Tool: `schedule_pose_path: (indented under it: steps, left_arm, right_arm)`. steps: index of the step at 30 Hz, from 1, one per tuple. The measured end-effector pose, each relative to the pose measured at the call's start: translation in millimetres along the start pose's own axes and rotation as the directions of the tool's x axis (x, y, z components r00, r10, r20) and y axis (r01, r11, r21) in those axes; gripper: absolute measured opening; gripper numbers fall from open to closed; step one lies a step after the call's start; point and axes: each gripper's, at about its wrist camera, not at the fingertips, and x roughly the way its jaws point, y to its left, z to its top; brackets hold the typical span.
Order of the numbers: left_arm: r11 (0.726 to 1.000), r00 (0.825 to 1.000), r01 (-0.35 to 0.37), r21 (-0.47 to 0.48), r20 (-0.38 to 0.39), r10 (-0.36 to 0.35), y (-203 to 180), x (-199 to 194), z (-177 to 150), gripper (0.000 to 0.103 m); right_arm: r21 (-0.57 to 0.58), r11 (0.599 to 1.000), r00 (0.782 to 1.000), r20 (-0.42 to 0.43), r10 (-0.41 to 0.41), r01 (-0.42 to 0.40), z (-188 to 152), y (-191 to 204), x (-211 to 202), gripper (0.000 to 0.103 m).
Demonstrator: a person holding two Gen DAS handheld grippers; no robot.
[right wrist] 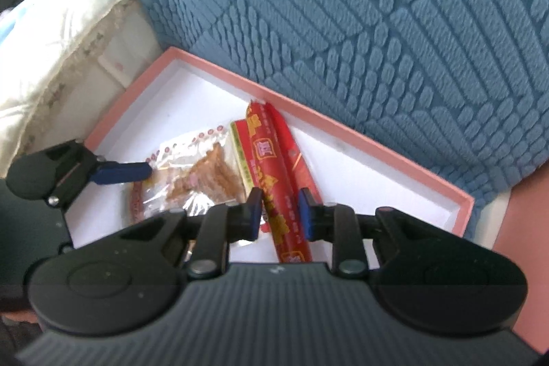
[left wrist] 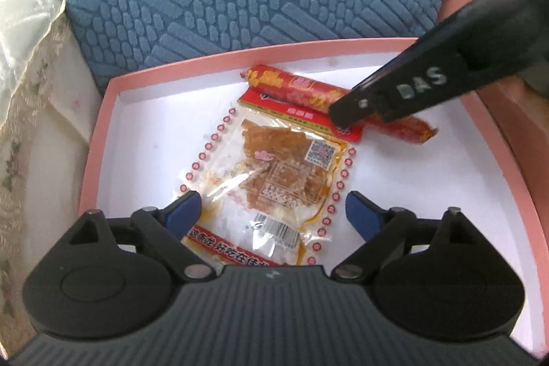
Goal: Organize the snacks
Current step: 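Grasp the red-labelled dried meat packet with left gripper while right grasps red sausage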
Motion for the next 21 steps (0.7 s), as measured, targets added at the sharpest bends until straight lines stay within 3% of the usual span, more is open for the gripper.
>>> schedule_pose_path:
  steps: [4,9,15,21]
  left_arm:
    - [1.0,1.0,0.019,0.01,0.004,-0.019,-0.2,-5.2,-1.6,0.079]
    - [1.0,1.0,0.011,-0.021,0.007,-0.01,5.2,-13.4,-1.5,0.044]
    - [0.993,1.0,0.027,-0.113,0.003,-0.026,16.0,-20.1,-6.9,0.03]
    - [0.968,1.0,0.023,-0.251,-0.01,-0.027,16.0,-37.9,-24.7,0.026]
  right_arm:
    - [0.033,0.999,1.0,0.003,0.008,-0.008,1.2,2.6,0.5,0.025]
    - [0.05,0.999,1.0,0.022,-0.005,0.004,-0.8,6.6,-17.1,0.024]
    - [0.074,0.996,0.998,0.054,-0.045,0.041,-16.4,15.0,-45.1,0.023]
    - [0.096,0.992,0.992,0.081,-0.095,0.088,-40.2,30.7,-71.0,0.023]
